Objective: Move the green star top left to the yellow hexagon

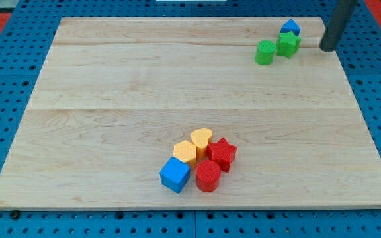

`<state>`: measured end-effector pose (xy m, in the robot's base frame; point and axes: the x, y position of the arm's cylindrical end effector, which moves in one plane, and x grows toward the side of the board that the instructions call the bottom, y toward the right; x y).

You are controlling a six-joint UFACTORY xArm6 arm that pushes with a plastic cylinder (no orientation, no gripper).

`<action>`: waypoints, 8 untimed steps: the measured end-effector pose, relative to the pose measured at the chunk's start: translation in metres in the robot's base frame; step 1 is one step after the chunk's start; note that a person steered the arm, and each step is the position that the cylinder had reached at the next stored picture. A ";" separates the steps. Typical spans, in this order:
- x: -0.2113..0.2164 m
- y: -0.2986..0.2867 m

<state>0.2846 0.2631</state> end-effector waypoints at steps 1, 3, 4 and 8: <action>-0.013 -0.001; -0.029 -0.001; -0.025 -0.001; 0.019 -0.105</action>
<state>0.3035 0.1584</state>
